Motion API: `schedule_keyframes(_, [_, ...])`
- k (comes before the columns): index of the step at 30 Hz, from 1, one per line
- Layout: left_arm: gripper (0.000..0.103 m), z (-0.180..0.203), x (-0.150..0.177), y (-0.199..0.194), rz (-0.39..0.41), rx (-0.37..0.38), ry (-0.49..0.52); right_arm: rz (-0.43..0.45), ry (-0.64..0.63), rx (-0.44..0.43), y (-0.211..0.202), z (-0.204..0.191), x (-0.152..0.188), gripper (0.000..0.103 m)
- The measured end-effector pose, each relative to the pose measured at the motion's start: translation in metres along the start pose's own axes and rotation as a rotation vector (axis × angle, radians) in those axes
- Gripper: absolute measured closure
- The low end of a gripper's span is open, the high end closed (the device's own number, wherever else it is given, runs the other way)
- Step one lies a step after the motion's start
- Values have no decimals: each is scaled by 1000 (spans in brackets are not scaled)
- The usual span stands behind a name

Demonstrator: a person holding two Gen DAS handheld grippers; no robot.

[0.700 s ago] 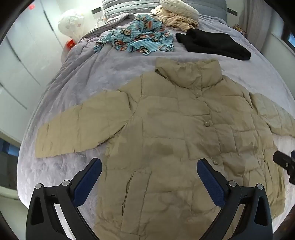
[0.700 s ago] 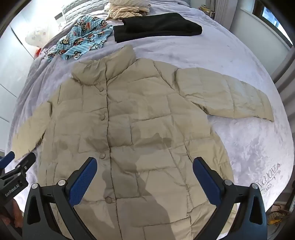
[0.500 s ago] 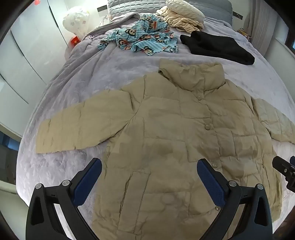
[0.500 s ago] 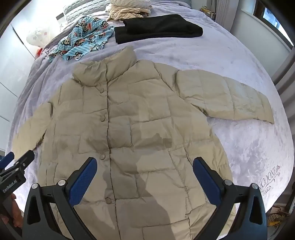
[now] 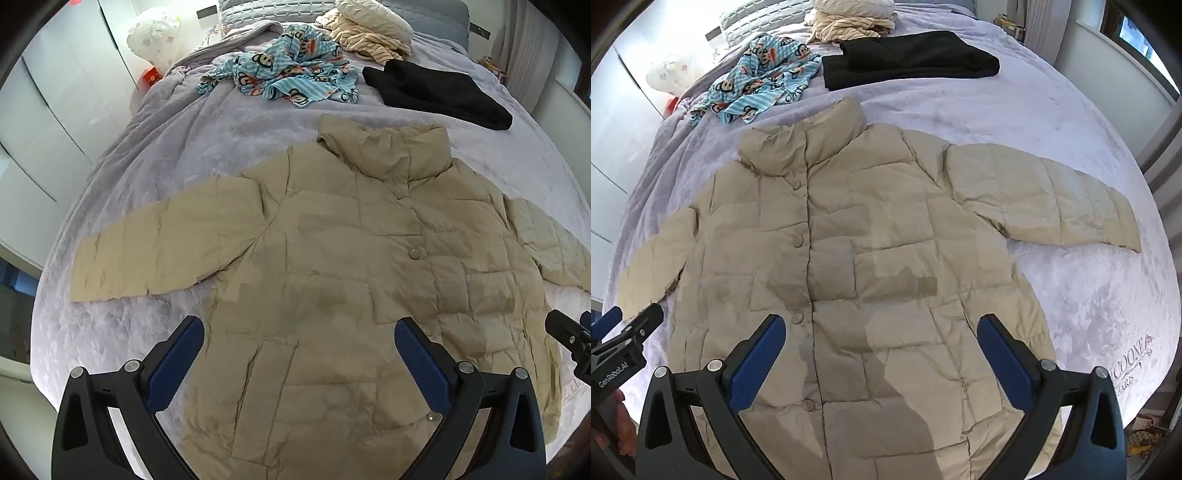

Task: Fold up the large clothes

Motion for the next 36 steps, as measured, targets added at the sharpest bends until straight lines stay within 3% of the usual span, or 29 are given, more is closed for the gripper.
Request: schedule_keyframes(36, [0,2,-1,-1,-10,-9,4,18,-6,3,-7,3,-3,0])
Point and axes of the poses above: each gripper's, at about its wrist camera, not at the fingertips, and y roughly the way its jaws point, z to its right, x to its underside, the point moved 5 cm from there along y, roughly the way its jaws point, and after that the axes turned 13 degrees about -x, right-handed, at the moved point
